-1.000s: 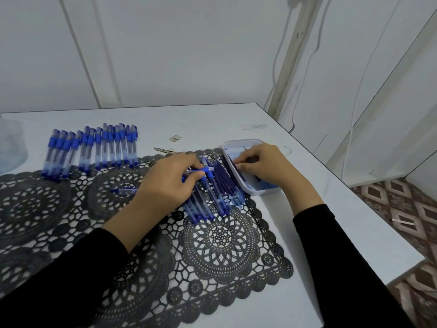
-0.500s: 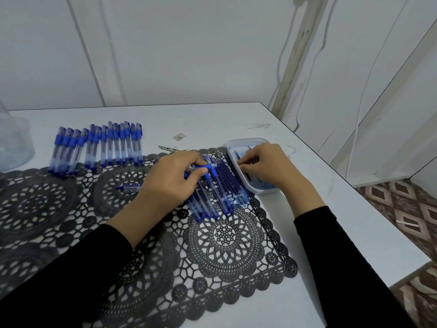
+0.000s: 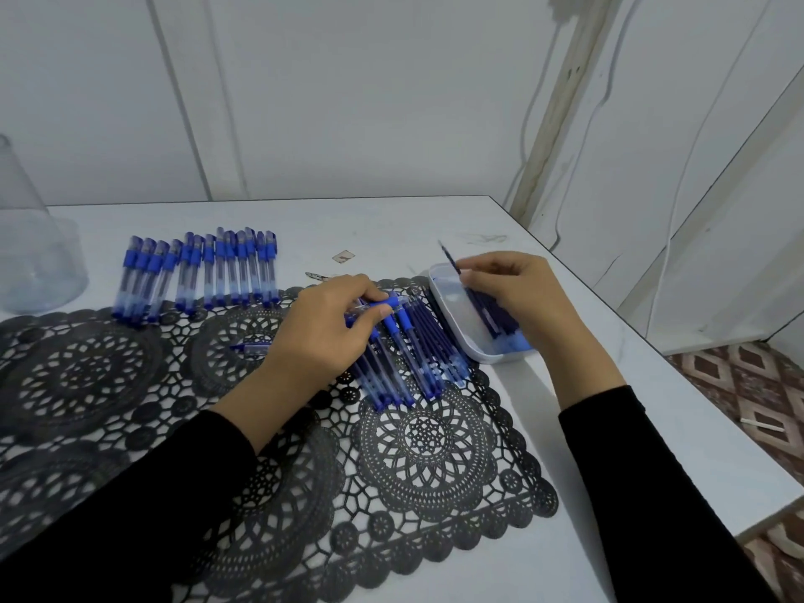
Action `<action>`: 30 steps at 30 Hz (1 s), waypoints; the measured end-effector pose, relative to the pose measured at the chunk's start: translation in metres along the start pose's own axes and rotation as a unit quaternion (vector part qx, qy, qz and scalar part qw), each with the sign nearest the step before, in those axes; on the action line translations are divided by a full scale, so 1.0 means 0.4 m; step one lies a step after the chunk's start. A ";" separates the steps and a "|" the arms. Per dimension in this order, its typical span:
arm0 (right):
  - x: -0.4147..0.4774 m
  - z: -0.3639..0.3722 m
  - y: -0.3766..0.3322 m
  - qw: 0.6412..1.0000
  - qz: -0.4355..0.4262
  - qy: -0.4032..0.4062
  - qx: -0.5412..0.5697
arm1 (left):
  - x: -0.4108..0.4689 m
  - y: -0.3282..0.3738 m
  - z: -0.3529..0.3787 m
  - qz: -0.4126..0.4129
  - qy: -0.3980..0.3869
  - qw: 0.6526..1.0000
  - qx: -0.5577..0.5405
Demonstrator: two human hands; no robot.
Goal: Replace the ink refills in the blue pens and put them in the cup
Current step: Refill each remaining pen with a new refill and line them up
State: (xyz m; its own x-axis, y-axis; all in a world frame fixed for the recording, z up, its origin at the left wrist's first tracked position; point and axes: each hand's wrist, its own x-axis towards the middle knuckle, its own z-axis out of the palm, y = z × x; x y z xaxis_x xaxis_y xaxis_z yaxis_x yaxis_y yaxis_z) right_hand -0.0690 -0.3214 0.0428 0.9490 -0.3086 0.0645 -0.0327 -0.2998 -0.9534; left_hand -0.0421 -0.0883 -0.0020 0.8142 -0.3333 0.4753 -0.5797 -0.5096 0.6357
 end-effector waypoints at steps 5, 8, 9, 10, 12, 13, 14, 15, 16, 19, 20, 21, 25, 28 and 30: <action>-0.024 0.069 -0.036 0.962 0.041 -0.049 0.267 | -0.013 0.005 -0.027 -0.049 0.052 0.990 -0.125; -0.054 0.125 -0.052 0.934 0.055 -0.079 0.345 | -0.026 0.011 -0.059 -0.038 0.060 0.979 -0.192; -0.063 0.140 -0.055 0.923 0.056 -0.085 0.370 | -0.032 0.010 -0.069 -0.025 0.059 0.979 -0.195; -0.070 0.152 -0.058 0.912 0.055 -0.086 0.396 | -0.039 0.010 -0.078 -0.013 0.061 0.979 -0.192; -0.079 0.169 -0.059 0.893 0.051 -0.080 0.439 | -0.051 0.003 -0.093 0.000 0.070 0.982 -0.177; -0.082 0.174 -0.059 0.888 0.050 -0.073 0.451 | -0.056 -0.002 -0.098 0.001 0.075 0.983 -0.170; -0.085 0.178 -0.060 0.885 0.049 -0.064 0.458 | -0.059 -0.007 -0.103 -0.001 0.080 0.983 -0.165; -0.086 0.179 -0.060 0.884 0.048 -0.057 0.461 | -0.061 -0.013 -0.107 -0.003 0.083 0.983 -0.162; -0.087 0.180 -0.061 0.884 0.050 -0.052 0.462 | -0.062 -0.017 -0.111 -0.004 0.083 0.983 -0.162; -0.089 0.177 -0.063 0.882 0.054 -0.044 0.466 | -0.063 -0.025 -0.115 -0.006 0.082 0.983 -0.165; -0.090 0.176 -0.064 0.882 0.054 -0.044 0.466 | -0.063 -0.025 -0.114 -0.005 0.081 0.983 -0.164; -0.091 0.177 -0.065 0.882 0.054 -0.045 0.466 | -0.063 -0.025 -0.113 -0.004 0.079 0.984 -0.161; -0.093 0.177 -0.068 0.883 0.058 -0.049 0.463 | -0.063 -0.025 -0.110 0.000 0.072 0.985 -0.159; -0.094 0.178 -0.068 0.887 0.056 -0.049 0.455 | -0.063 -0.024 -0.110 0.003 0.075 0.984 -0.162; -0.094 0.179 -0.066 0.889 0.053 -0.047 0.452 | -0.063 -0.023 -0.110 0.008 0.074 0.984 -0.161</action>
State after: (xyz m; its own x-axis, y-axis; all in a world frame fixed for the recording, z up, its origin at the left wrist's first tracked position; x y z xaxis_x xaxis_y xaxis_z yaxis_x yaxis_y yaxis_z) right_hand -0.0811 -0.2372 0.0446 0.9789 -0.2030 -0.0243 0.1019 0.5875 -0.8028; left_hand -0.0586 -0.0401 0.0068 0.8051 -0.2076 0.5556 -0.5919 -0.2192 0.7756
